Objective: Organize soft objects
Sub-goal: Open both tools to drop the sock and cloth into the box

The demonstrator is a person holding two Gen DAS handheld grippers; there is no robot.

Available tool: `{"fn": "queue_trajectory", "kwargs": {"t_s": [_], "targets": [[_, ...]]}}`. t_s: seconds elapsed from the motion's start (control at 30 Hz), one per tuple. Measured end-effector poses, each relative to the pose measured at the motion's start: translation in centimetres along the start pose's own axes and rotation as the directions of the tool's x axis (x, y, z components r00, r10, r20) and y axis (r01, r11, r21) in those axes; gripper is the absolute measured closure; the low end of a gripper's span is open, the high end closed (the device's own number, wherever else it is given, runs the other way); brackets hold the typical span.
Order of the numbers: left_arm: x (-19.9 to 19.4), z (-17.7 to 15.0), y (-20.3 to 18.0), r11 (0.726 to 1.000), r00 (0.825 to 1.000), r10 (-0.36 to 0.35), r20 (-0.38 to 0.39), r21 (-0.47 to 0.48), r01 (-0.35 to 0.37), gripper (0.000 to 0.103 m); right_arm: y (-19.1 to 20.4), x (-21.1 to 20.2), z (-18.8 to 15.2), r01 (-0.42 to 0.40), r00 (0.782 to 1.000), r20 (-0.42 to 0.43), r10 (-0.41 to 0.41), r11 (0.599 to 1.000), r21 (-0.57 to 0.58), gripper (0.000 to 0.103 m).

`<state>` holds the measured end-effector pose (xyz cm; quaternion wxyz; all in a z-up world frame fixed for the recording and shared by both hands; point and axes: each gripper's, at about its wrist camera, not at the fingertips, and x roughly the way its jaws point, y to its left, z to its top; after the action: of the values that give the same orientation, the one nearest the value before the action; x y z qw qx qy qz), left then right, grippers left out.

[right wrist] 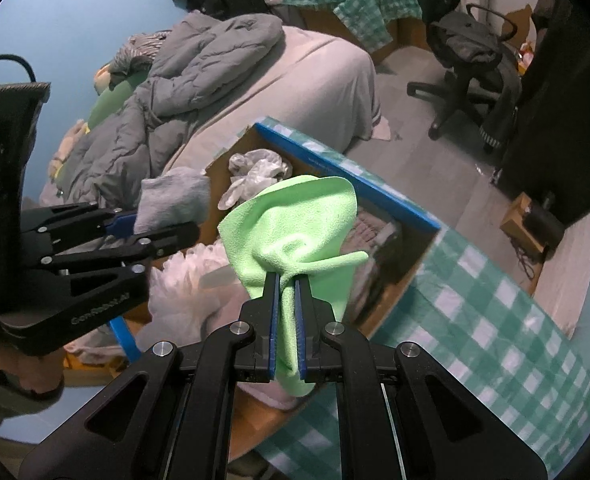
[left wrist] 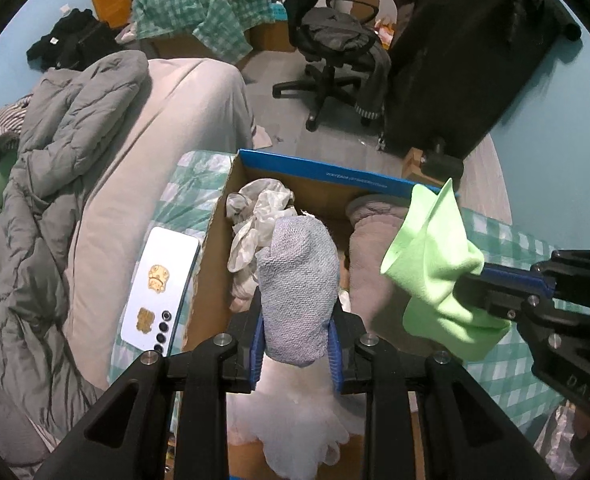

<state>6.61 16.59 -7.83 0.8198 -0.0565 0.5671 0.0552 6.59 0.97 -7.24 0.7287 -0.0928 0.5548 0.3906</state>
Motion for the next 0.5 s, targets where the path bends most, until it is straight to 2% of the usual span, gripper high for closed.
{"fn": "queue_trajectory", "kwargs": {"t_s": [0.07, 0.13, 0.2, 0.3, 0.33, 0.37, 0.5], "targets": [[0.7, 0.2, -0.1, 1.0, 1.0, 0.005, -0.013, 0.013, -0.005, 0.072, 0.0, 0.7, 0.1, -0.005, 1.0, -0.015, 0.005, 1.0, 0.014, 0.096], [1.1, 0.4, -0.1, 1.0, 1.0, 0.017, -0.019, 0.022, -0.017, 0.066, -0.1, 1.1, 0.2, 0.0, 1.0, -0.024, 0.0, 1.0, 0.023, 0.095], [1.3, 0.4, 0.0, 0.999, 0.999, 0.025, -0.024, 0.029, -0.024, 0.055, -0.1, 1.5, 0.1, 0.011, 0.999, -0.038, -0.01, 1.0, 0.029, 0.091], [1.3, 0.4, 0.1, 0.998, 0.999, 0.04, -0.018, 0.04, -0.039, 0.04, 0.1, 1.5, 0.0, 0.02, 0.999, -0.037, -0.019, 0.999, 0.029, 0.08], [1.2, 0.4, 0.2, 0.998, 0.999, 0.045, -0.017, 0.041, -0.044, 0.038, 0.2, 1.4, 0.0, 0.025, 0.999, -0.036, -0.024, 0.999, 0.029, 0.07], [1.1, 0.4, 0.3, 0.998, 0.999, 0.047, -0.014, 0.042, -0.046, 0.036, 0.2, 1.5, 0.1, 0.03, 0.999, -0.034, -0.029, 0.999, 0.033, 0.063], [0.6, 0.2, 0.3, 0.997, 0.998, 0.058, -0.01, 0.053, -0.058, 0.035, 0.2, 0.9, 0.0, 0.047, 0.999, -0.025, -0.046, 0.998, 0.045, 0.06]]}}
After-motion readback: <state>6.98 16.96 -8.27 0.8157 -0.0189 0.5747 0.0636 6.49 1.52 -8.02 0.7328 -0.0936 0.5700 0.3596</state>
